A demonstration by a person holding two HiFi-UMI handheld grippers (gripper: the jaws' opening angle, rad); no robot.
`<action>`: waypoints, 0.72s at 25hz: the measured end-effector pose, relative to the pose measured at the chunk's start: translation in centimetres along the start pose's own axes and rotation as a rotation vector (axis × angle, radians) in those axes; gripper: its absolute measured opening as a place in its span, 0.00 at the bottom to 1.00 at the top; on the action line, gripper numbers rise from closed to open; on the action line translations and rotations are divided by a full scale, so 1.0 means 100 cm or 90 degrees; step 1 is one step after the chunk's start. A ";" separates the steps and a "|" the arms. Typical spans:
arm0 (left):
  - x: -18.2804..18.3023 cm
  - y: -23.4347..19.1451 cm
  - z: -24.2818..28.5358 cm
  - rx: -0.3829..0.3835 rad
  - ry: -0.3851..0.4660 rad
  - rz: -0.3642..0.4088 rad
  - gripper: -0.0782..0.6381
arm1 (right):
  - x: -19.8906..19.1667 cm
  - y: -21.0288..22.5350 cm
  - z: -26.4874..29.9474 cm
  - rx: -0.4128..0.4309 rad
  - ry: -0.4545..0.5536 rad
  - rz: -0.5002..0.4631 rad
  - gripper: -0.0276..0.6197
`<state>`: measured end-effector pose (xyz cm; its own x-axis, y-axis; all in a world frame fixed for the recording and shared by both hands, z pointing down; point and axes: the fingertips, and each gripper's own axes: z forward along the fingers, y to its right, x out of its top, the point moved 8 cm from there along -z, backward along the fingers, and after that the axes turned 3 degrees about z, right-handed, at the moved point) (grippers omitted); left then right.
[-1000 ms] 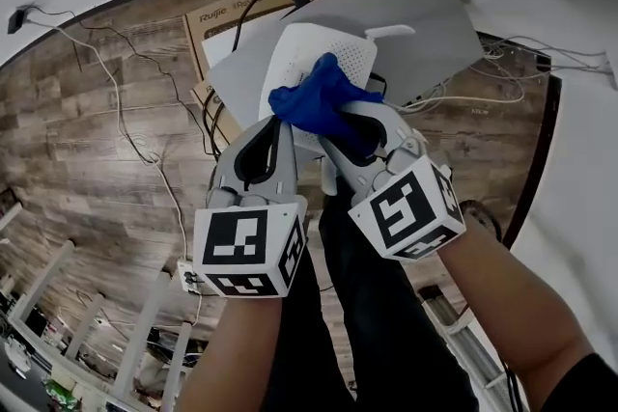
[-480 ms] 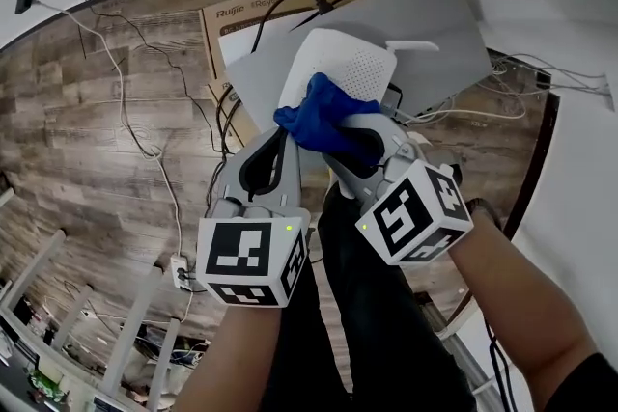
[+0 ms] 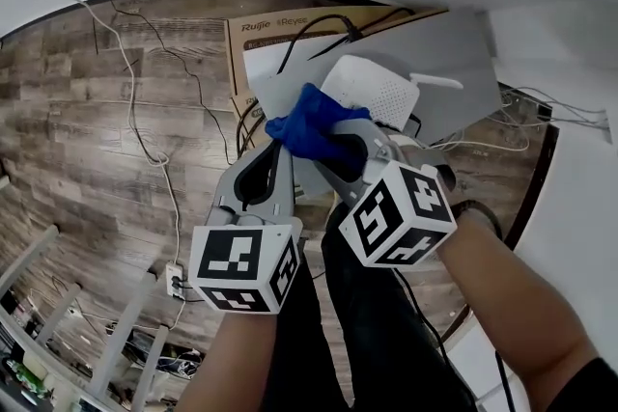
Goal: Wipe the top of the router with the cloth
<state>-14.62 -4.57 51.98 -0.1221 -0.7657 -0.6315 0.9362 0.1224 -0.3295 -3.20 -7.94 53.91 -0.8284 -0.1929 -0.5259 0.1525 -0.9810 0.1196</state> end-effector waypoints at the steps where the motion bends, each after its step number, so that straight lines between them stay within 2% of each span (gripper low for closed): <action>1: 0.003 -0.002 0.002 0.001 0.002 -0.001 0.11 | 0.003 0.003 0.003 -0.005 -0.002 0.001 0.23; 9: 0.033 0.006 0.029 -0.021 0.009 0.028 0.11 | 0.005 0.039 0.002 -0.079 0.001 0.062 0.23; 18: 0.053 0.048 0.060 -0.060 -0.003 0.072 0.11 | -0.041 0.073 -0.035 -0.162 0.016 0.163 0.23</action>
<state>-8.78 -11.88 51.24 -0.0153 -0.7466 -0.6651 0.9087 0.2671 -0.3208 3.19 -14.42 53.99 -0.7331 -0.4305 -0.5265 0.4856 -0.8733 0.0379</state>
